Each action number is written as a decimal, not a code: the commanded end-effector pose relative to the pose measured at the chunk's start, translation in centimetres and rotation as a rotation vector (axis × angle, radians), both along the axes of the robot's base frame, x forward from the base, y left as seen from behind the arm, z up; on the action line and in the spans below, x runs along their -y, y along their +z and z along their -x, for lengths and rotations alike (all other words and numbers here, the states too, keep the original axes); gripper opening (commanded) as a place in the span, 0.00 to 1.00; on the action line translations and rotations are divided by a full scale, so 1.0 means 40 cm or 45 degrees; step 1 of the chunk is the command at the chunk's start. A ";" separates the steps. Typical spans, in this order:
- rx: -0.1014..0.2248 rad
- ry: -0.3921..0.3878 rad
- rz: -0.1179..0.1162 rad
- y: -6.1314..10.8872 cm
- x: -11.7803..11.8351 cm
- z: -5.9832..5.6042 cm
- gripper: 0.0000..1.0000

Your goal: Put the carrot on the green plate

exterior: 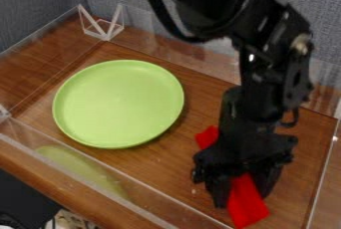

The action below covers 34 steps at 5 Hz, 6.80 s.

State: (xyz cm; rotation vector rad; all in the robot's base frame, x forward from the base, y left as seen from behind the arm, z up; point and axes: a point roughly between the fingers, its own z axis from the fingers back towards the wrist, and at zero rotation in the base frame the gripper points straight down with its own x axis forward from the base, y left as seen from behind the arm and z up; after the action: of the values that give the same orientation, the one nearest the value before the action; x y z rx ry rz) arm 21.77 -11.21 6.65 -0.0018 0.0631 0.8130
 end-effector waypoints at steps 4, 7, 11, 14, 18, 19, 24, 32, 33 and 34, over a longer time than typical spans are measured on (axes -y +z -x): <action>0.078 -0.733 0.040 0.162 -0.027 -0.078 0.00; 0.029 -1.118 0.061 0.071 -0.101 -0.029 0.00; 0.043 -1.206 0.069 0.063 -0.093 0.021 0.00; 0.067 -0.992 0.035 0.045 -0.258 0.005 0.00; 0.120 -0.834 0.021 0.086 -0.314 -0.051 0.00; 0.130 -0.768 0.021 0.097 -0.338 -0.052 0.00; 0.121 -0.983 0.043 0.099 -0.153 -0.054 0.00; 0.104 -0.998 -0.005 0.112 -0.152 -0.061 0.00; 0.102 -0.787 -0.028 0.096 -0.247 -0.067 0.00; 0.107 -0.577 -0.021 0.067 -0.367 -0.065 0.00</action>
State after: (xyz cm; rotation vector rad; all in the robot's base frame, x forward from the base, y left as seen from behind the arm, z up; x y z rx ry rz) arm 24.07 3.56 8.74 -0.0027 0.0016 0.3742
